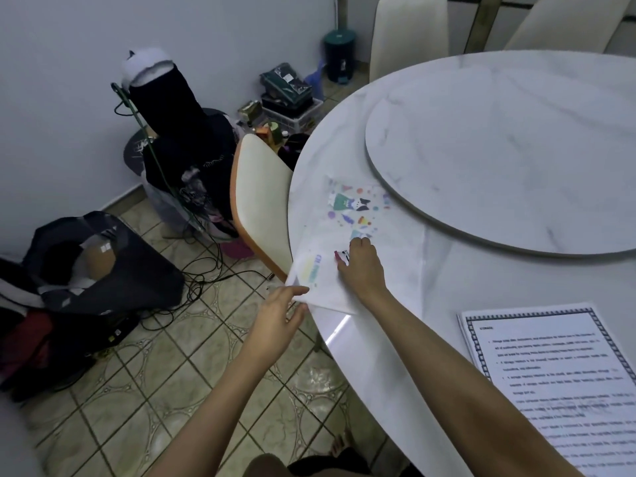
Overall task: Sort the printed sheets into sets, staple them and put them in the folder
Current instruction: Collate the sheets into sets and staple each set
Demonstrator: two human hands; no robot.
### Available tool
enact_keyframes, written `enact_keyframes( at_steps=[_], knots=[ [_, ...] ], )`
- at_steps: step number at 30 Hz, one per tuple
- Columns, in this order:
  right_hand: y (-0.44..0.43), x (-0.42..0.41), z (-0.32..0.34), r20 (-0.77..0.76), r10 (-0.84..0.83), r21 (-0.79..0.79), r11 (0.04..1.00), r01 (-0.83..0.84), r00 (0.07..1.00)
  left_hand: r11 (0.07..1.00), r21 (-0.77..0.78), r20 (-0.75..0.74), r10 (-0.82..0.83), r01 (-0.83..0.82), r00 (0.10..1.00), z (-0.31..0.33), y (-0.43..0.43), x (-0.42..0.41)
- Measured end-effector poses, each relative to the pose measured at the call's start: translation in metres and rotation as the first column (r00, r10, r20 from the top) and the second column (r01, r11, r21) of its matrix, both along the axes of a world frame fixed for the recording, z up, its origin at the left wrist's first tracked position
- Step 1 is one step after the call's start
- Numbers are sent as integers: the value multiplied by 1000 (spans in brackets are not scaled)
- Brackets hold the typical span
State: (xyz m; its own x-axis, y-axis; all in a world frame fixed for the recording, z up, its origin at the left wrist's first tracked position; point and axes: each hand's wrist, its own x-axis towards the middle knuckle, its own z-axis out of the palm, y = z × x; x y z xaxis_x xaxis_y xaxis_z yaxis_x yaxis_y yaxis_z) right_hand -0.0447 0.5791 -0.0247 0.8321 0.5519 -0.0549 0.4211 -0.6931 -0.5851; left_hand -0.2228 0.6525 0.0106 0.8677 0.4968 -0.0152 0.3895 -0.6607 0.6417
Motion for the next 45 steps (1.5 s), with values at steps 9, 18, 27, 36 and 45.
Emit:
enact_keyframes(
  at_steps=[9, 18, 27, 36, 45],
  knots=[
    [-37, 5, 9, -183, 45, 297, 955, 12, 982, 997, -1, -29, -72, 72, 997, -3, -23, 19],
    [-154, 28, 32, -206, 59, 424, 905, 34, 977, 990, -82, -97, -122, 114, 988, 0, -112, 72],
    [-288, 41, 33, -187, 77, 373, 928, -2, 979, 976, -209, -145, 27, -57, 989, -9, -219, 105],
    [-344, 39, 14, -268, 154, 282, 956, -76, 951, 955, -166, -228, 207, -248, 951, -25, -239, 136],
    [-348, 44, 5, -281, 205, 255, 958, -133, 938, 949, -145, -265, 235, -280, 935, -27, -236, 149]
  ],
)
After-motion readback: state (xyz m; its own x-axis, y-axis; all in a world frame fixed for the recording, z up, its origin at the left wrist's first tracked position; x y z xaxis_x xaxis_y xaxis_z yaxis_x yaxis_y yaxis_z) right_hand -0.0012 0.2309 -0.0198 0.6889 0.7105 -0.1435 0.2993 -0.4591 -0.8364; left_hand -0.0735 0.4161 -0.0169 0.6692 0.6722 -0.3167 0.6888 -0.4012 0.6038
